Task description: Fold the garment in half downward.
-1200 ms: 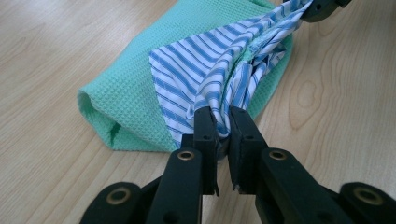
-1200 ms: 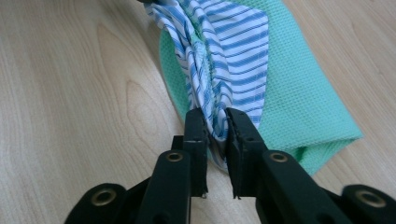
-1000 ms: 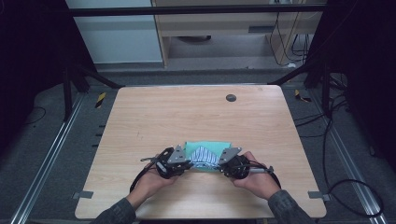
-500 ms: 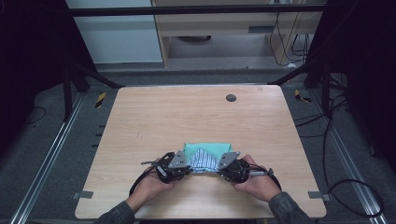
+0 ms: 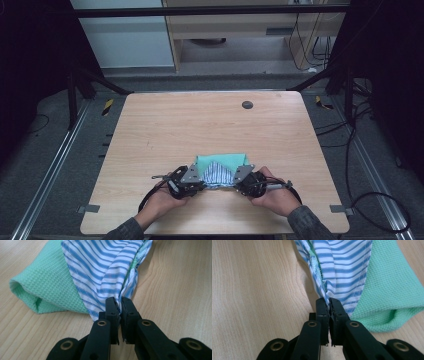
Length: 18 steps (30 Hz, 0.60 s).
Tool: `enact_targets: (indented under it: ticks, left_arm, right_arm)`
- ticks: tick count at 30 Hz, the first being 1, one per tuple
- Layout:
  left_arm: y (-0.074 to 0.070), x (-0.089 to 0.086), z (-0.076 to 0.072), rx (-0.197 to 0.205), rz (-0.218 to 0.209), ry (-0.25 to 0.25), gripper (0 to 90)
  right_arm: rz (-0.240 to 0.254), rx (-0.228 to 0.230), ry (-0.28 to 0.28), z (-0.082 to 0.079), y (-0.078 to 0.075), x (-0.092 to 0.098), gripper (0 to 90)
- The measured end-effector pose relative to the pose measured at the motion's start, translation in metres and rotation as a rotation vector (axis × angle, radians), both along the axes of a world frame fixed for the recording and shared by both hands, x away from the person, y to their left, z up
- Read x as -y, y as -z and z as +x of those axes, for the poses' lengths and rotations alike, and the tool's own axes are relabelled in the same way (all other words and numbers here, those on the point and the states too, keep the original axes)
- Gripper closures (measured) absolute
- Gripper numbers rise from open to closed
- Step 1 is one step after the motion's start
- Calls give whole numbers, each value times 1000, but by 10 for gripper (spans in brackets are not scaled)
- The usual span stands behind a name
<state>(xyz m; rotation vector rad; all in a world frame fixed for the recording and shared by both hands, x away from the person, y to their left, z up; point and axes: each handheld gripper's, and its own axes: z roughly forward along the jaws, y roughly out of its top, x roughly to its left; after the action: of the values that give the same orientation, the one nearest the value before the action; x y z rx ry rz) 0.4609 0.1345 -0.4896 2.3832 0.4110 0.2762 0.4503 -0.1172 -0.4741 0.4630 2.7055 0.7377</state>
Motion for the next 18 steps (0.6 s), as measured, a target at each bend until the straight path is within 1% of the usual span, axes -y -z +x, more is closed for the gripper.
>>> enact_targets:
  ticks: [4, 8, 10, 11, 12, 15, 17, 18]
  left_arm:
    - [-1, 1, -4, -2, -3, 5, 839]
    - [-3, -1, -9, -3, 1, 9, 819]
    - [-5, -6, -12, -3, 2, 4, 817]
    - [-6, -8, -13, -11, -5, 1, 812]
    - [-6, -10, -14, -19, -12, -2, 804]
    - [-9, -18, -17, -21, -18, -10, 785]
    - [-10, -24, -19, -16, -37, -33, 740]
    - [-11, -27, -18, -14, -38, -42, 717]
  right_arm:
    - [3, -1, 2, -2, 0, 2, 852]
    - [2, -3, 4, -7, 0, 7, 799]
    - [3, 0, 21, -9, -1, 11, 782]
    - [5, -1, 20, -10, -1, 13, 778]
    - [11, 0, 32, -11, -2, 15, 770]
    - [24, -3, 51, -14, -2, 23, 719]
    - [28, -3, 74, -16, -2, 29, 667]
    - [34, -2, 84, -16, -2, 33, 632]
